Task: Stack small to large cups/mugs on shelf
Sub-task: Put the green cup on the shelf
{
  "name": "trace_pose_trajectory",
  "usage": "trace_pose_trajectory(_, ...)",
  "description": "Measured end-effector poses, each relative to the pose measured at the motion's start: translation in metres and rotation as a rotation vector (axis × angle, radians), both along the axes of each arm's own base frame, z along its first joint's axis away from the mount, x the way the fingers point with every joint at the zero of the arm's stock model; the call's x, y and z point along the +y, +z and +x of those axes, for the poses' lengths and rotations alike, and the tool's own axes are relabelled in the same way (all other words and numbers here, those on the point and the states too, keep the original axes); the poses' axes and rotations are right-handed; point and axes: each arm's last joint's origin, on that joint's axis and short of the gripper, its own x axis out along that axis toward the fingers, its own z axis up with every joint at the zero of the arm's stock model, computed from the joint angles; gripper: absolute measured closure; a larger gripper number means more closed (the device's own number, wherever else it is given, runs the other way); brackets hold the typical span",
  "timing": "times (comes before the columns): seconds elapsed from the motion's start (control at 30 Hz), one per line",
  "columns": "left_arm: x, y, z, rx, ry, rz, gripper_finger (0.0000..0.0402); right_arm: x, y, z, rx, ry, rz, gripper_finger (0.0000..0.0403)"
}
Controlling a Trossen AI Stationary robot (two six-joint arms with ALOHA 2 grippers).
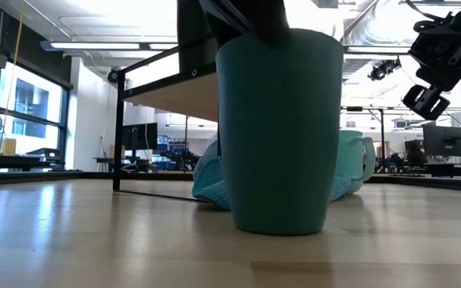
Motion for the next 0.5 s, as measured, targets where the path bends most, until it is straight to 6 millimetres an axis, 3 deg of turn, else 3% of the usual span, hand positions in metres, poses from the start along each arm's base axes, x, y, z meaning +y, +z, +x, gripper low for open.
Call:
trace_pose_trajectory(0.17, 0.0, 0.008, 0.001, -0.014, 0.006, 0.006, 0.0399, 0.0, 0.0, 0.0, 0.0, 0.0, 0.0, 0.0313)
trace_pose_trajectory(0.5, 0.004, 0.06, 0.013, -0.17, 0.028, -0.02, 0.0401, 0.0, 0.0, 0.0, 0.0, 0.001, 0.0, 0.0313)
